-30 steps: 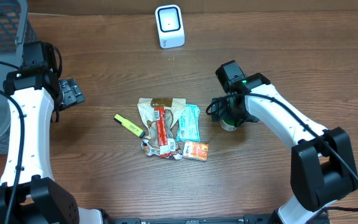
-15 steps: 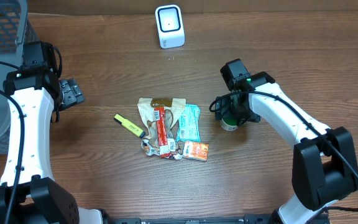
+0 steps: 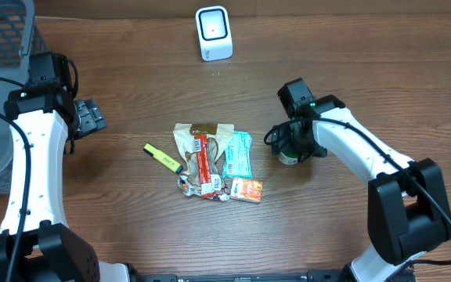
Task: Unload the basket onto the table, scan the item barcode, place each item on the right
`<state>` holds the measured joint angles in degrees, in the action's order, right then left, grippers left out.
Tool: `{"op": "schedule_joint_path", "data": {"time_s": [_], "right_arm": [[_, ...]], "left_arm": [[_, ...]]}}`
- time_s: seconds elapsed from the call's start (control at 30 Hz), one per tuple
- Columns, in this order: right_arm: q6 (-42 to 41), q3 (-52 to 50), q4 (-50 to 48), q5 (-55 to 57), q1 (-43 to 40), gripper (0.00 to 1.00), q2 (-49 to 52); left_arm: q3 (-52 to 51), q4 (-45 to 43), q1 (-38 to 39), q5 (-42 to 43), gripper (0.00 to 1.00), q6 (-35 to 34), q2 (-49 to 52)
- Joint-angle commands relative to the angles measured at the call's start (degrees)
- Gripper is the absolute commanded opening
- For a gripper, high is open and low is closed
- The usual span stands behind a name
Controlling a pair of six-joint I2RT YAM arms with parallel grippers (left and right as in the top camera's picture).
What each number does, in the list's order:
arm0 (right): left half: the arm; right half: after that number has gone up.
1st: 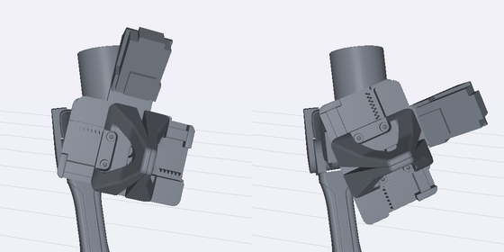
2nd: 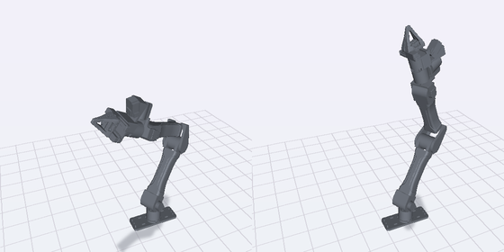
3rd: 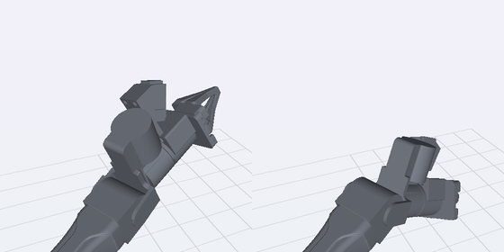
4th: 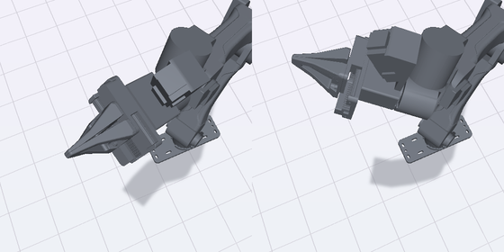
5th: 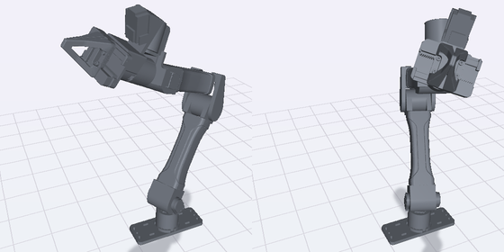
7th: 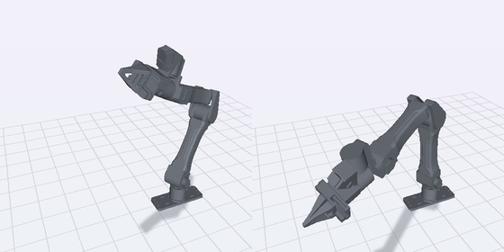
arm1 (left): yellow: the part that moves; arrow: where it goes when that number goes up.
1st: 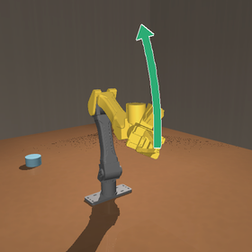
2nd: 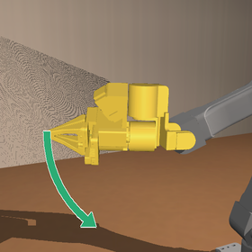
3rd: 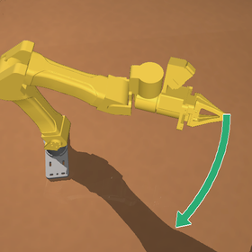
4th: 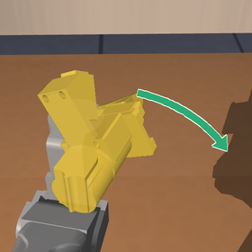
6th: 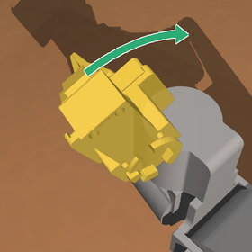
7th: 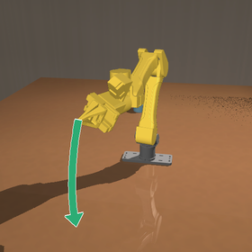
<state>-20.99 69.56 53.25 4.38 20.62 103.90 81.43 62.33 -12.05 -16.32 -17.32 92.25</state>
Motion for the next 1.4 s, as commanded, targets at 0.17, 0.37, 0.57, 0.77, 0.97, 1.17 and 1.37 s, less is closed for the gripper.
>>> {"op": "schedule_joint_path", "data": {"time_s": [0.17, 0.37, 0.57, 0.77, 0.97, 1.17, 1.37], "right_arm": [[-0.2, -2.1, -3.3, -0.2, -0.1, 0.84, 0.8], [-0.2, -2.1, -3.7, -0.2, -0.1, 0.83, 0.8], [-0.2, -2.1, -3.7, -0.2, -0.1, 0.77, 0.8], [-0.2, -2.1, -3.2, -0.2, -0.1, 0.72, 0.8], [-0.2, -2.1, -3.0, -0.2, -0.1, 0.71, 0.8], [-0.2, -2.1, -2.8, -0.2, -0.1, 0.81, 0.8], [-0.2, -2.6, -2.7, -0.2, -0.1, 0.81, 0.8]], "left_arm": [[0.9, 0.0, 0.1, -0.2, 1.00, 1.0, -0.9], [0.9, 0.0, 0.1, -0.1, 1.00, 1.0, -0.9], [0.9, 0.0, 0.1, -0.2, 1.00, 1.0, -0.9], [0.9, 0.0, 0.1, -0.2, 1.00, 1.0, -0.9], [0.9, 0.0, 0.1, -0.2, 1.00, 1.0, -0.9], [0.9, 0.0, 0.1, -0.2, 1.00, 1.0, -0.9], [0.9, 0.0, 0.1, -0.2, 1.00, 1.0, -0.9]]}}
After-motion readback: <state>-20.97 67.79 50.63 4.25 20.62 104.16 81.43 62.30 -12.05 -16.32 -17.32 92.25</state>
